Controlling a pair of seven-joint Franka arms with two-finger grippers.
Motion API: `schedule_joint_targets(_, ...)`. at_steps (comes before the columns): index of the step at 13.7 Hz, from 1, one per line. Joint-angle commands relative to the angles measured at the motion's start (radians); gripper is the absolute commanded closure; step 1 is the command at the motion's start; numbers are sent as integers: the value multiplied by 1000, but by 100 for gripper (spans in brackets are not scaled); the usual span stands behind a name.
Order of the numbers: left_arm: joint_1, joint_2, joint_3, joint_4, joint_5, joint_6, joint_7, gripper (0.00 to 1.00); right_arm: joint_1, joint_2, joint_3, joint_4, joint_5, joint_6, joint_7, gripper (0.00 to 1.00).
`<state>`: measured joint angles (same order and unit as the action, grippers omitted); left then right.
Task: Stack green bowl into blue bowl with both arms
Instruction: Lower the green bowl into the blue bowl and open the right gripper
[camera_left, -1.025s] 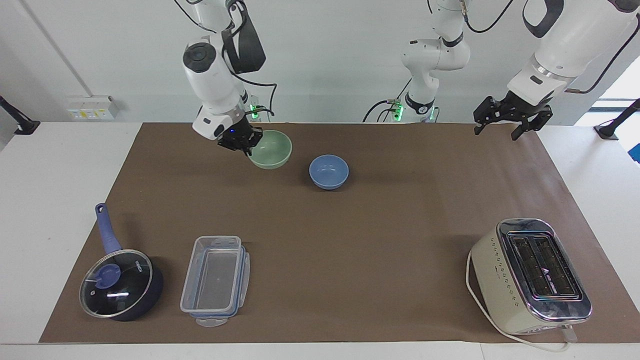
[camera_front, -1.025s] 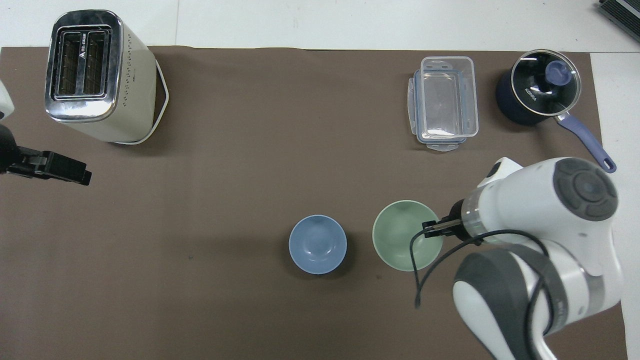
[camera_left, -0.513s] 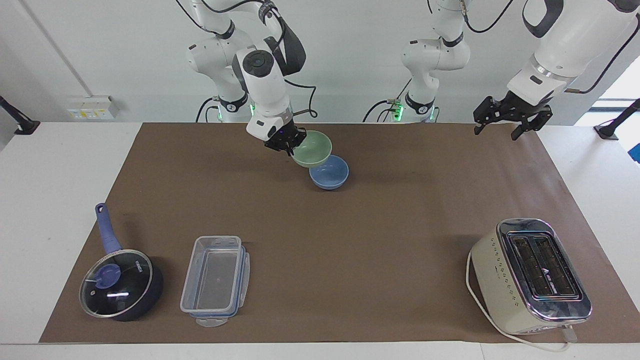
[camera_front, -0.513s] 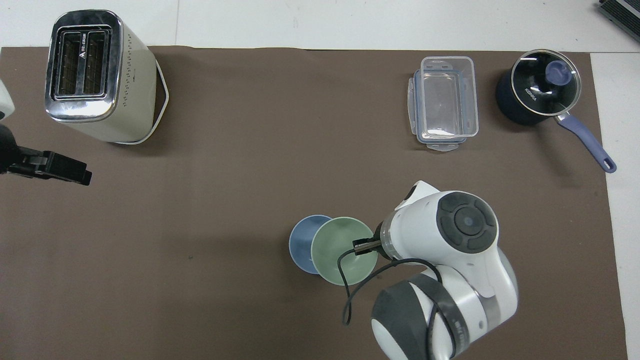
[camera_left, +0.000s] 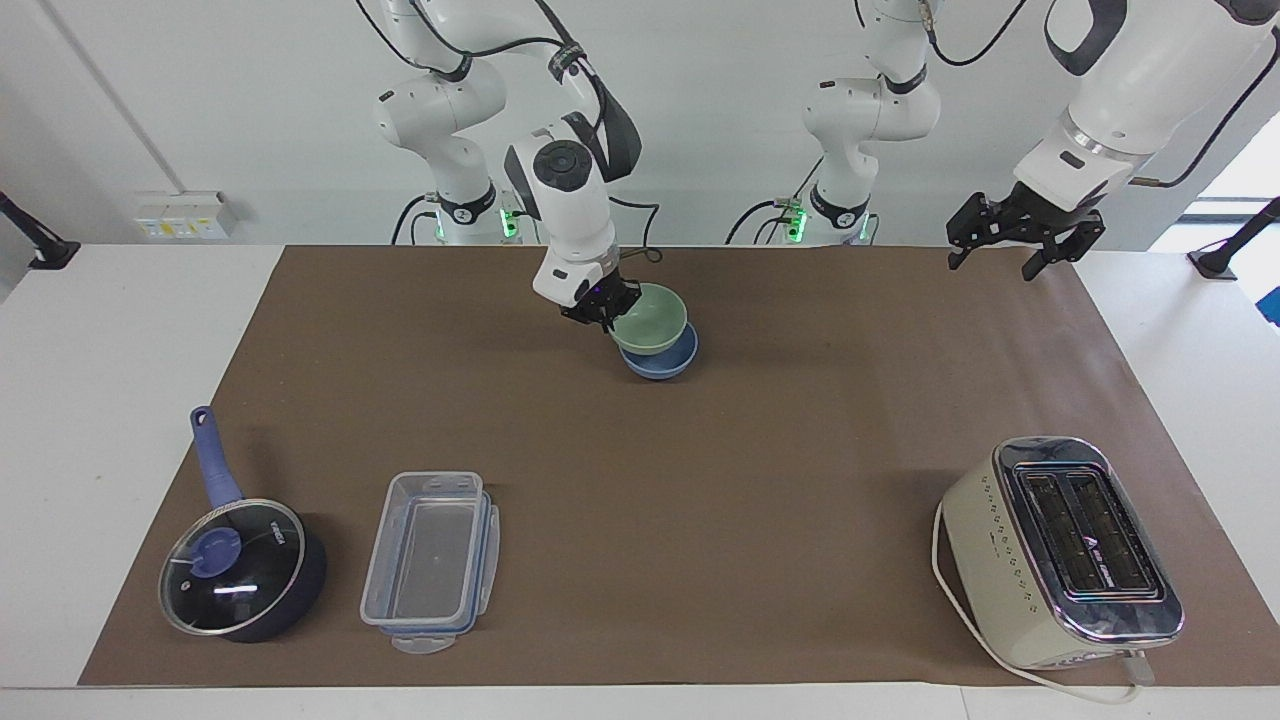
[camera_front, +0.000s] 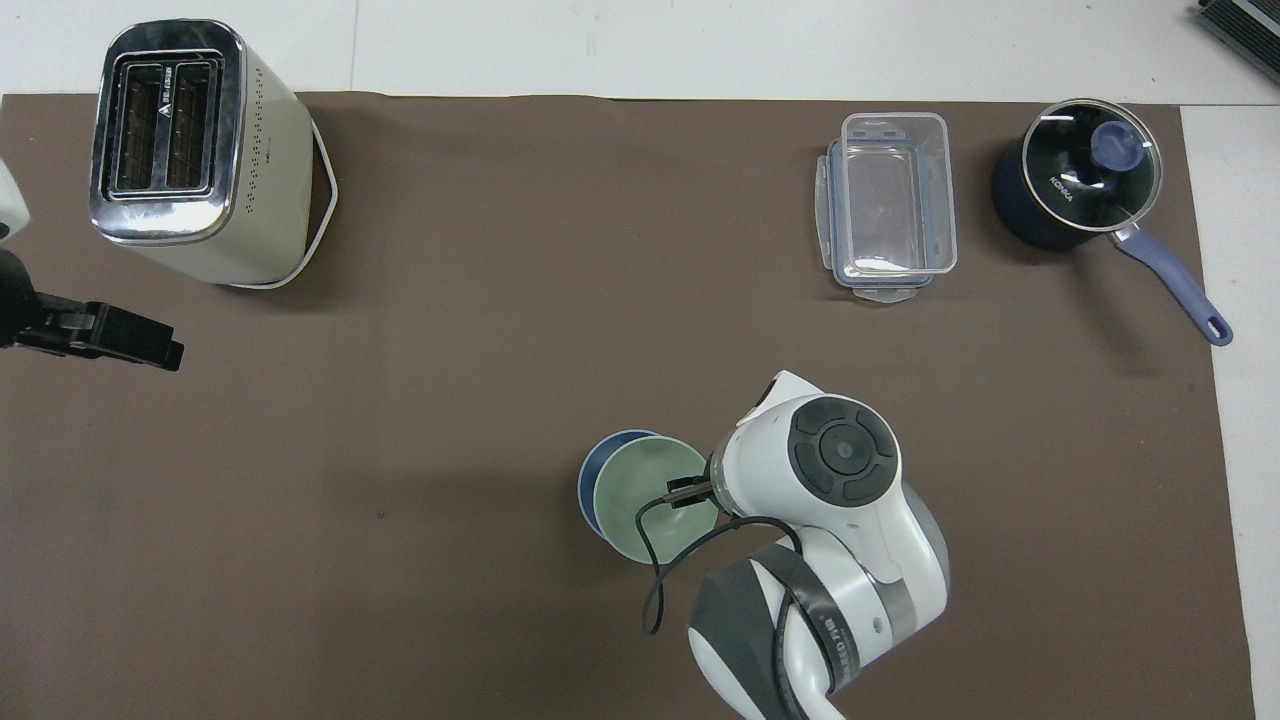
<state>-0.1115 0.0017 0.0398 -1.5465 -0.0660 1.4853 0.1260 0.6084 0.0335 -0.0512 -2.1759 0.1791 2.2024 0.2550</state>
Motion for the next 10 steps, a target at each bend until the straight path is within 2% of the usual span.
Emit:
schedule_joint_targets(1,1,-15,-3,-10,17,-8,12,0,1,11,1,-7,25,60,4,100)
schedule_joint_targets(8,1,-15,-3,-10,17,-8,12,0,19,26,1,-4,25,76,0,100)
schedule_joint_targets(10,1,-15,-3,-9,17,-6,12,0,33,51,1,1,25,114,4,100)
